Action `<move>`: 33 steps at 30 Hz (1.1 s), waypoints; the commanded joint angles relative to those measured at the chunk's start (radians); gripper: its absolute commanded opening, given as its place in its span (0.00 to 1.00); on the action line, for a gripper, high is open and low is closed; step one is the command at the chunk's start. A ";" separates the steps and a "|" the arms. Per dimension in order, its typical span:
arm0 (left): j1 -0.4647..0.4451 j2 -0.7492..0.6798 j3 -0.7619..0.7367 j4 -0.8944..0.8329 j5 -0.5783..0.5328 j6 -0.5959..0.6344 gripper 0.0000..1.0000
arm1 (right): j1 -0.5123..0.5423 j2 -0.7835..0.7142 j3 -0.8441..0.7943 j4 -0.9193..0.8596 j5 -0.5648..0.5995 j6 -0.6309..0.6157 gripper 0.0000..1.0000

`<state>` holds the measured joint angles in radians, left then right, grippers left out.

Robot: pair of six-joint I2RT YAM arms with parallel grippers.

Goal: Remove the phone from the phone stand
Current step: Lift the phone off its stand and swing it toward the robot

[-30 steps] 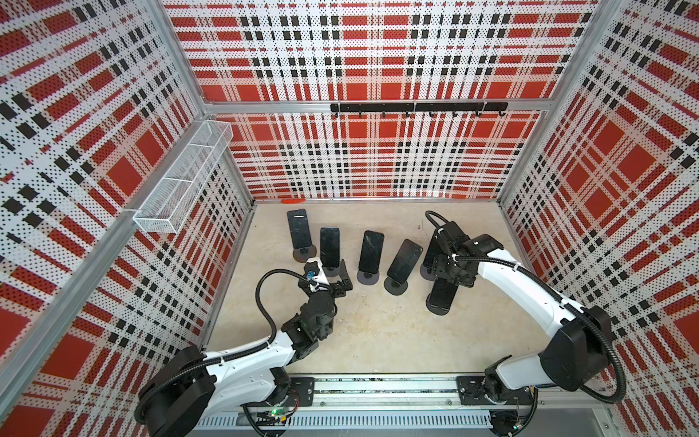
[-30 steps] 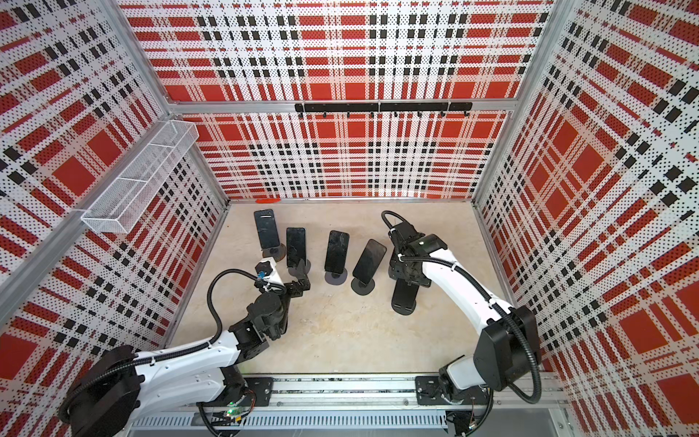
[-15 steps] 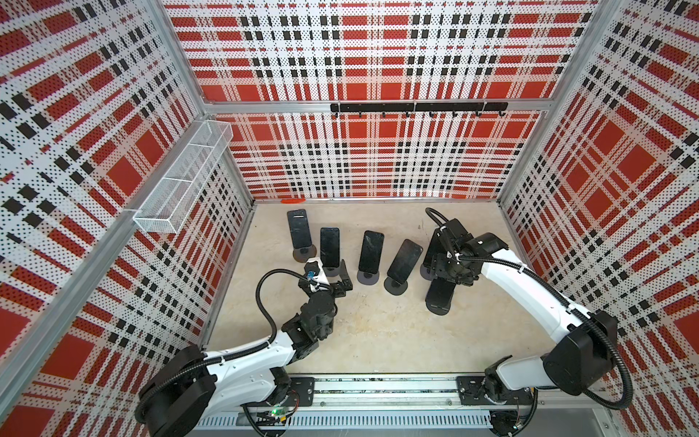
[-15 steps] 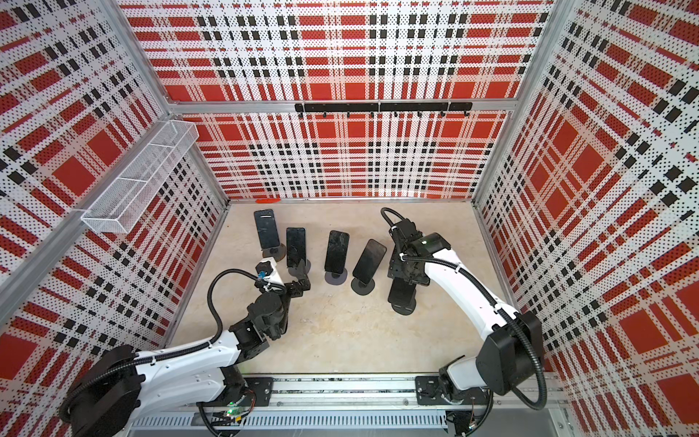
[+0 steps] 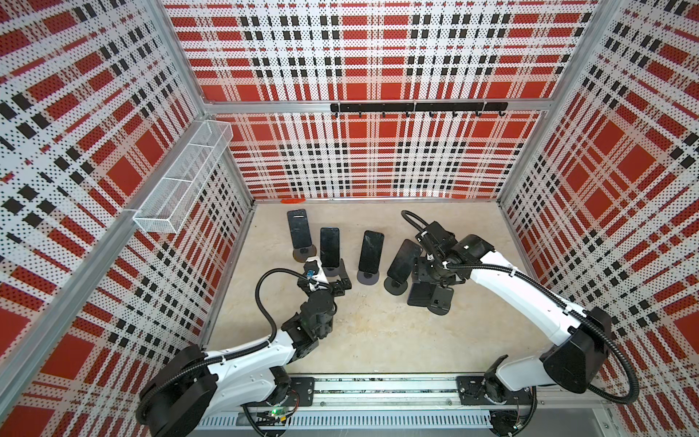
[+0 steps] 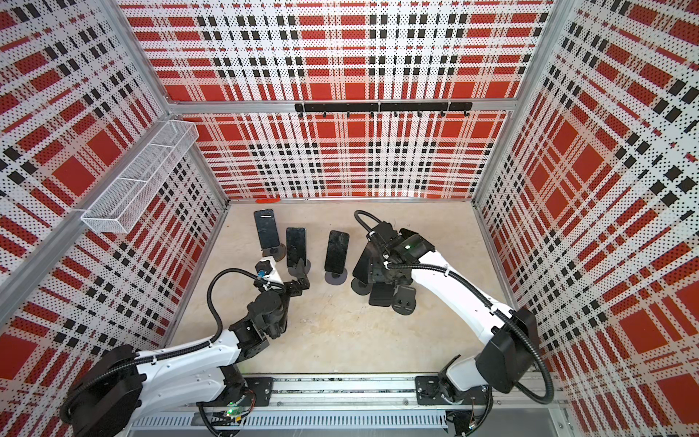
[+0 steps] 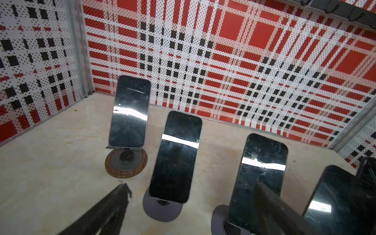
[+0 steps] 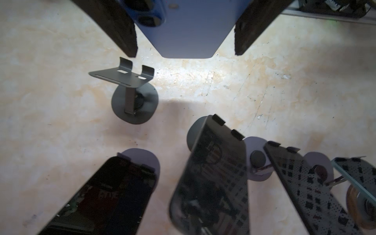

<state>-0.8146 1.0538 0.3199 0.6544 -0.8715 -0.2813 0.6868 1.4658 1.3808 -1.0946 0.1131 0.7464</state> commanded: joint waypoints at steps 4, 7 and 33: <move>0.098 -0.090 -0.019 -0.062 0.037 -0.020 0.98 | 0.124 0.097 0.089 0.027 0.007 -0.013 0.68; 0.142 -0.139 -0.042 -0.089 0.036 -0.028 0.98 | 0.184 0.165 0.126 0.035 -0.003 -0.032 0.68; 0.388 -0.202 -0.109 -0.159 0.118 -0.201 0.98 | 0.418 0.598 0.337 0.091 -0.214 -0.021 0.68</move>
<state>-0.4507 0.8654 0.2287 0.4995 -0.7849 -0.4503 1.0824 2.0354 1.6867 -1.0225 -0.0685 0.7052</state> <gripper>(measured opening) 0.982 0.745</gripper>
